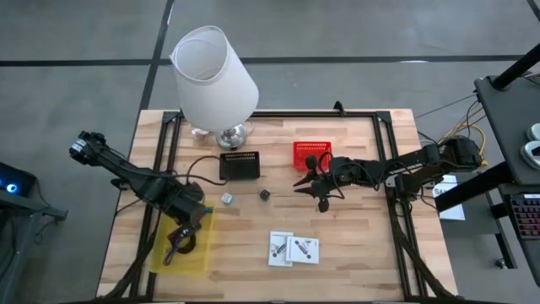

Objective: Pick and place items into bin
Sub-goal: Put the blue charger adapter into the black bin

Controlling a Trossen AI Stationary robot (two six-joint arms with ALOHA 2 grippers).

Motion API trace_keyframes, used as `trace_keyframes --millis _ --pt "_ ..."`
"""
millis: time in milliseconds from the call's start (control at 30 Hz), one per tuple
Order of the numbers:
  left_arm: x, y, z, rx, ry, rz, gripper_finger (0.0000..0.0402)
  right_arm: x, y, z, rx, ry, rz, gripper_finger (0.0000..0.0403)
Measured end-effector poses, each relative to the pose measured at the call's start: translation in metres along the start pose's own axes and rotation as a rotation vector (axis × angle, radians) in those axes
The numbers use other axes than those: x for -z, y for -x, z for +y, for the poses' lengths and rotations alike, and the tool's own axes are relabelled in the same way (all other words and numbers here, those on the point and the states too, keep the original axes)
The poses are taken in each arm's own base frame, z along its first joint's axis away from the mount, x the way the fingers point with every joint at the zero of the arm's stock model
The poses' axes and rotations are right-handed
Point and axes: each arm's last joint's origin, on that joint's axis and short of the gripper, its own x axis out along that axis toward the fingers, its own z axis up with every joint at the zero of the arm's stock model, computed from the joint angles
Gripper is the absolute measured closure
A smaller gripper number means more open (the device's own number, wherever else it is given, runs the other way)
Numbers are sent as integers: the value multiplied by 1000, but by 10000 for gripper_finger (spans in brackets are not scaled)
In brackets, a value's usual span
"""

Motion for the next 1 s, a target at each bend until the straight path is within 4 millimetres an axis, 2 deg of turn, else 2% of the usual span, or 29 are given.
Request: trace_keyframes --millis 167,267,433,533,667,833,1000 --pt "-10 -3 -8 -47 -228 -217 355 0 0 0 0 0 0 335" --pt "-17 -5 -12 -128 -299 -350 355 0 0 0 0 0 0 335" --pt "-29 -15 -18 -274 -469 -427 349 0 0 0 0 0 0 335" --pt "-40 -23 -22 -301 -489 -419 322 0 0 0 0 0 0 335" --pt "-58 -35 -25 -315 -469 -409 263 0 0 0 0 0 0 335" --pt "-77 -53 -31 -368 -645 -354 191 0 0 0 0 0 -1 335" --pt "-94 -77 -40 -422 -805 -305 172 0 0 0 0 0 0 335"
